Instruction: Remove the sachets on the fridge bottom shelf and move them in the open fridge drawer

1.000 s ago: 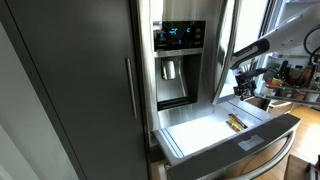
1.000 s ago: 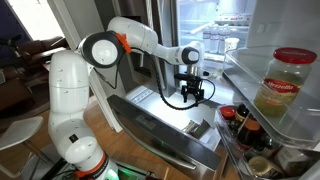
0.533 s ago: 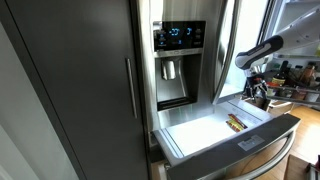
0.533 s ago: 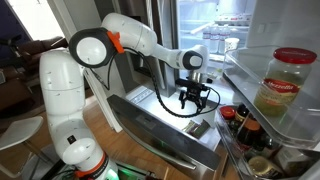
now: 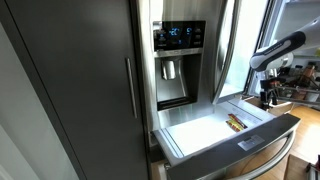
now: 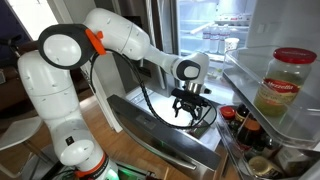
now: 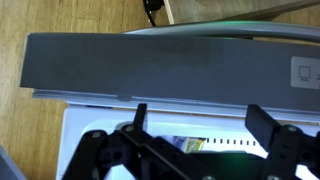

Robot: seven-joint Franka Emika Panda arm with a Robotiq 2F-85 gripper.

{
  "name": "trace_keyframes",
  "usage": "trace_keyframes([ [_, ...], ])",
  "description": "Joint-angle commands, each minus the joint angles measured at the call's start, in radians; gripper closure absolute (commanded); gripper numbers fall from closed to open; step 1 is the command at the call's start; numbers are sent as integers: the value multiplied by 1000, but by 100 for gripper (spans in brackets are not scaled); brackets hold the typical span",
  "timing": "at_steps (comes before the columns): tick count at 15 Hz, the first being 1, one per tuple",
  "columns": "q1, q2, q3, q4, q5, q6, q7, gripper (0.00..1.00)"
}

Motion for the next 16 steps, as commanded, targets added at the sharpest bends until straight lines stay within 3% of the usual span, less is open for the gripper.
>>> trace_keyframes([
  [1, 30, -111, 4, -165, 5, 88, -27, 0],
  [2, 25, -38, -6, -65, 8, 32, -13, 0],
  [7, 33, -45, -7, -71, 8, 38, -11, 0],
  [11, 65, -140, 8, -201, -72, 89, -36, 0],
  [16, 55, -214, -29, -319, -104, 139, -51, 0],
])
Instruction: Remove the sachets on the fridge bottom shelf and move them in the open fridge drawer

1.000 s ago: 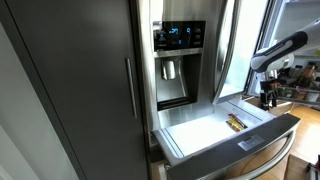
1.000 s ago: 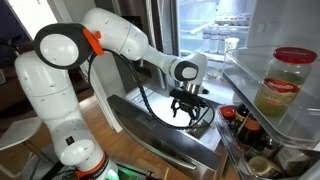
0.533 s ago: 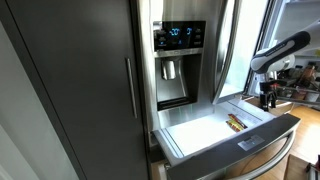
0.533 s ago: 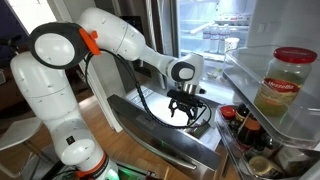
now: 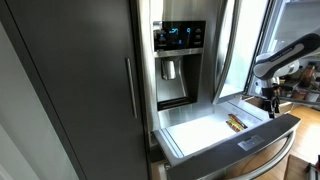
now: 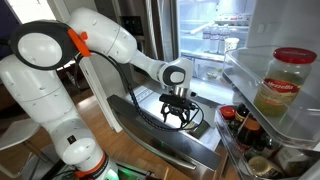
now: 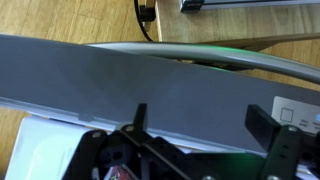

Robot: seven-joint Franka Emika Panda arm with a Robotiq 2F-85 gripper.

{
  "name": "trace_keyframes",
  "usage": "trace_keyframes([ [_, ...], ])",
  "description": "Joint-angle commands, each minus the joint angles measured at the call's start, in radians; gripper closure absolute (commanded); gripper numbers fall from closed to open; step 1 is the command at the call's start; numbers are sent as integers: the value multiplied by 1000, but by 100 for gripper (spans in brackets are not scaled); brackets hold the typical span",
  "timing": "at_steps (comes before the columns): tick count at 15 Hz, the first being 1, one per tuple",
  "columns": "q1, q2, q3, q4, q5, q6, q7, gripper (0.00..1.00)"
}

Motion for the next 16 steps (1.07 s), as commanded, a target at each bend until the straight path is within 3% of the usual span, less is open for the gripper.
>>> trace_keyframes([
  [1, -8, -81, -39, -117, -10, 64, -43, 0],
  [11, -12, -77, -80, -252, -26, 170, -36, 0],
  [16, -28, -91, -99, -294, -105, 188, -8, 0],
])
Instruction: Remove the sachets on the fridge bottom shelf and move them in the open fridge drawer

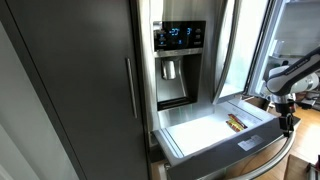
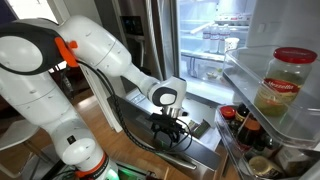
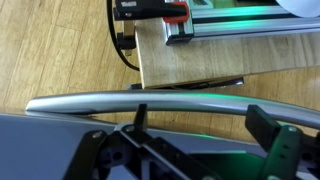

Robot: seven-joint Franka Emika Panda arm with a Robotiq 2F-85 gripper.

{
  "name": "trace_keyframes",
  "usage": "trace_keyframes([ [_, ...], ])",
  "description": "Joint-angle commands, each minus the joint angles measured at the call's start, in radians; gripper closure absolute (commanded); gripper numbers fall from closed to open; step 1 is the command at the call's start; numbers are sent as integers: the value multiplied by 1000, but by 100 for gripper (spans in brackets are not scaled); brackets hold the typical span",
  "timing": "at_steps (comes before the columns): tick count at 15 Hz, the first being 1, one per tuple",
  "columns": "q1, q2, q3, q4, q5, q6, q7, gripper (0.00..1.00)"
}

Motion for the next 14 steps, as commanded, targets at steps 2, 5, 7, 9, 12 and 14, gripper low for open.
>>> trace_keyframes([
  [2, -24, -16, -29, -43, -103, 49, 34, 0],
  [5, -33, 2, -41, -58, -128, 109, 44, 0],
  [7, -36, 13, -45, -72, -117, 149, 52, 0],
  [9, -36, 17, -49, -92, -109, 199, 57, 0],
  [12, -37, 31, -51, -115, -104, 265, 68, 0],
  [14, -37, 40, -50, -128, -104, 322, 88, 0],
])
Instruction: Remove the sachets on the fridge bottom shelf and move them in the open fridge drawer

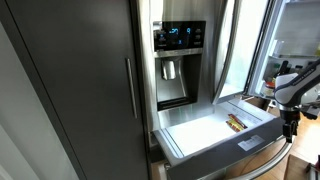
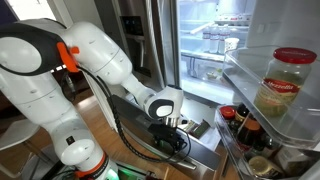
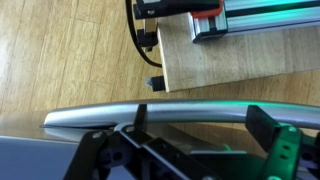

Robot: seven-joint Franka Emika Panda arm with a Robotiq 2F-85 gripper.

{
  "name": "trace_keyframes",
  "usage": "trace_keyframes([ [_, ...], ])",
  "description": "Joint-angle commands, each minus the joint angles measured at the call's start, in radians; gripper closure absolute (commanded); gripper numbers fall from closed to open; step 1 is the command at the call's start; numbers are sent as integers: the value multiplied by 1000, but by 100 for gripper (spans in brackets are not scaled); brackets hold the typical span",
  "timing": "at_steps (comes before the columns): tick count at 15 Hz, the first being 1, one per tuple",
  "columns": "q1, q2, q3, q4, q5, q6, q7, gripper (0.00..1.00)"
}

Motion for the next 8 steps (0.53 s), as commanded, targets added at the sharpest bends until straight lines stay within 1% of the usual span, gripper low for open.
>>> trace_keyframes([
  [1, -8, 20, -6, -33, -7, 114, 35, 0],
  [3, -4, 26, -1, -47, 24, 179, 50, 0],
  [8, -2, 36, 2, -65, 99, 295, 62, 0],
])
